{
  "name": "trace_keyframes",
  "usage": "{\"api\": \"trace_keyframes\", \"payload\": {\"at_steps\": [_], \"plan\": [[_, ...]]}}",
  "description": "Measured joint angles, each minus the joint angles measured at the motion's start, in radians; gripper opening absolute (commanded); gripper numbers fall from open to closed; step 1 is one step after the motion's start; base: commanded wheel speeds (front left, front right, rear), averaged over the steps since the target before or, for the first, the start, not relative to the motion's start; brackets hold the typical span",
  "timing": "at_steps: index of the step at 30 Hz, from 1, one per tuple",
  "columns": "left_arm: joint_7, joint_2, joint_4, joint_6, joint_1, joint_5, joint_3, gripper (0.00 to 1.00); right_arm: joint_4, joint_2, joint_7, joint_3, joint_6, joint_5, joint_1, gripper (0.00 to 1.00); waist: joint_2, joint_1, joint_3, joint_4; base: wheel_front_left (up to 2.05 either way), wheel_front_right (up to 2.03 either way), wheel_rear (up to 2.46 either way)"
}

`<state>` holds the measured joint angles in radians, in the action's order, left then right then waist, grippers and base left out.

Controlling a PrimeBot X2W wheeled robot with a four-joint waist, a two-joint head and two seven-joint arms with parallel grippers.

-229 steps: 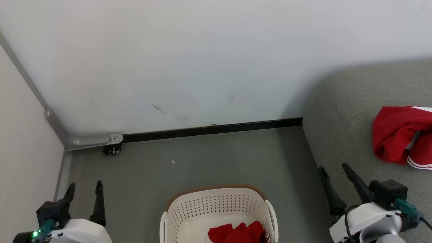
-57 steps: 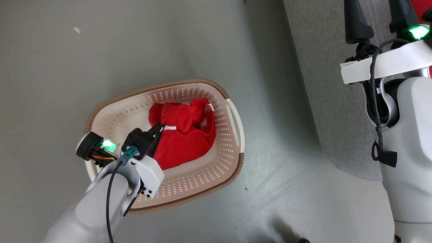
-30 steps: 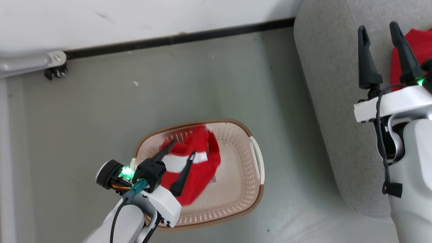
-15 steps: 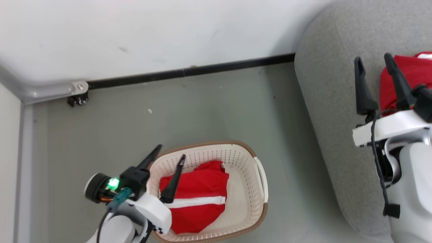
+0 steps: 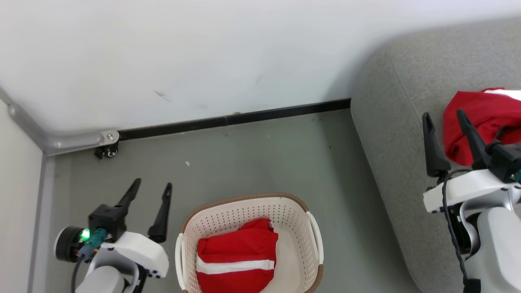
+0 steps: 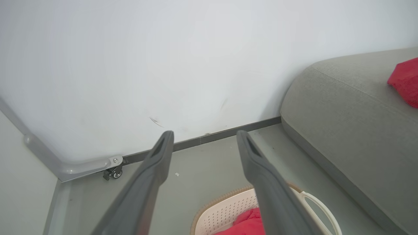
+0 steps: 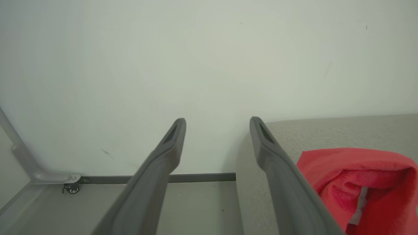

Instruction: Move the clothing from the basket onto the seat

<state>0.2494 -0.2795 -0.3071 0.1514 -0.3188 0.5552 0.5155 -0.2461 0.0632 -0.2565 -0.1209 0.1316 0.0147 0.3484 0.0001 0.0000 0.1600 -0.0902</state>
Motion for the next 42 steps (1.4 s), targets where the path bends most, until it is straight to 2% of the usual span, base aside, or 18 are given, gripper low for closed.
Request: {"api": "trace_keyframes", "payload": {"at_steps": [13,28,42], "plan": [[0.000,-0.021,-0.019,0.041,0.051,0.078,-0.102,1.00,0.007,-0.005,0.016,0.008,0.000,-0.006,-0.107,1.00,0.0000,0.0000,-0.092,-0.008,0.00,0.00,0.00],[0.000,-0.024,0.002,0.062,0.117,0.097,-0.120,1.00,0.015,-0.018,0.063,0.067,0.000,0.036,-0.221,1.00,0.0000,0.0000,-0.169,-0.009,0.00,0.00,0.00],[0.000,-0.019,0.028,0.085,0.167,0.120,-0.136,1.00,0.053,-0.020,0.082,0.092,0.000,0.059,-0.242,1.00,0.0000,0.0000,-0.191,0.015,0.00,0.00,0.00]]}}
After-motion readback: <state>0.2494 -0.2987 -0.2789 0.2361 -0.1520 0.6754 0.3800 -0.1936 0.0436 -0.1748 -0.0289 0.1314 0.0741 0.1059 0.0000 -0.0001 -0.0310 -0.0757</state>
